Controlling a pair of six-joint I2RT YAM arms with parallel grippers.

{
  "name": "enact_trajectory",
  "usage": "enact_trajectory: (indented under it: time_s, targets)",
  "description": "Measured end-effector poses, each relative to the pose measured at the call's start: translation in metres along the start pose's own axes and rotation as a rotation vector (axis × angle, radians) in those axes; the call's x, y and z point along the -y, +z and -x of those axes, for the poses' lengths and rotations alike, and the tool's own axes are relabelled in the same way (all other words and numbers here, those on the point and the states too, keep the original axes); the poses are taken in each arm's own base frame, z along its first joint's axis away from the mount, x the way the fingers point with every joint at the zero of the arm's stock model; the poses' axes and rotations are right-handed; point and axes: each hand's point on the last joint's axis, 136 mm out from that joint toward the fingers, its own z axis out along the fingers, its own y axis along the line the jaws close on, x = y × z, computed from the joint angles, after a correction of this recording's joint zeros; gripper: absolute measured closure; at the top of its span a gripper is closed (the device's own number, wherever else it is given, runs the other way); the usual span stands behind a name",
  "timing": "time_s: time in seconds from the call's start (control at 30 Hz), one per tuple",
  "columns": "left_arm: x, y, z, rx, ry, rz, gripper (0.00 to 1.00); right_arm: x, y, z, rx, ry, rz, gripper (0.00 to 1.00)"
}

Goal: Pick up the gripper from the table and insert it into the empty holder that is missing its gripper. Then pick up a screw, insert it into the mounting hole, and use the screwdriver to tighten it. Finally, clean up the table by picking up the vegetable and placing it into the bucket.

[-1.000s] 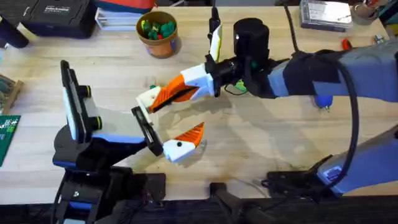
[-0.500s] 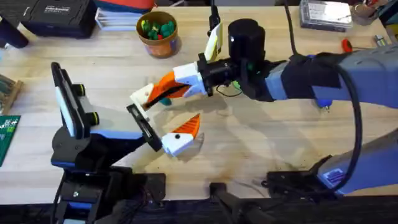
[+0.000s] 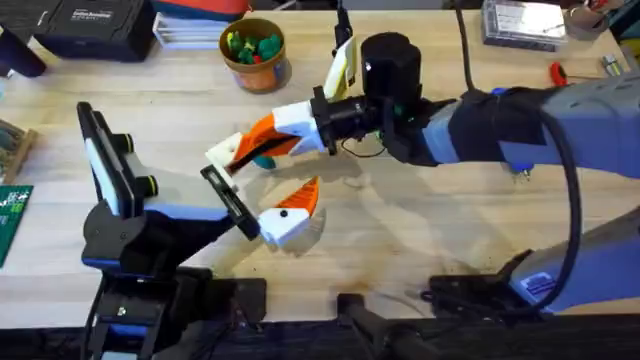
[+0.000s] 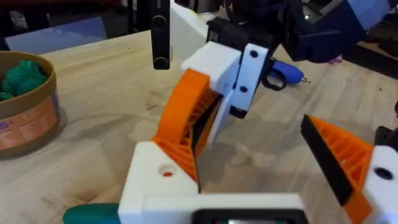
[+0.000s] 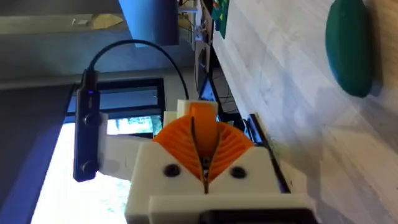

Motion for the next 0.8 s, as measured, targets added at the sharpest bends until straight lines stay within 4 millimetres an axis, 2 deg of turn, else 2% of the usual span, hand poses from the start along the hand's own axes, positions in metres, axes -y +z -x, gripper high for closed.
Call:
enact_trajectory:
  time_s: [0.3, 0.8]
  targets:
    - [-0.0004, 0.0000, 0.0001, 0.000, 0.000, 0.003, 0.015, 0.0000, 0.0002, 0.0002, 0.002, -0.001, 0.000, 0.993]
    - [-0.0004, 0.0000, 0.0003, 0.001, 0.004, 0.003, 0.015, -0.0005, 0.0002, -0.0004, -0.002, -0.037, 0.002, 0.905]
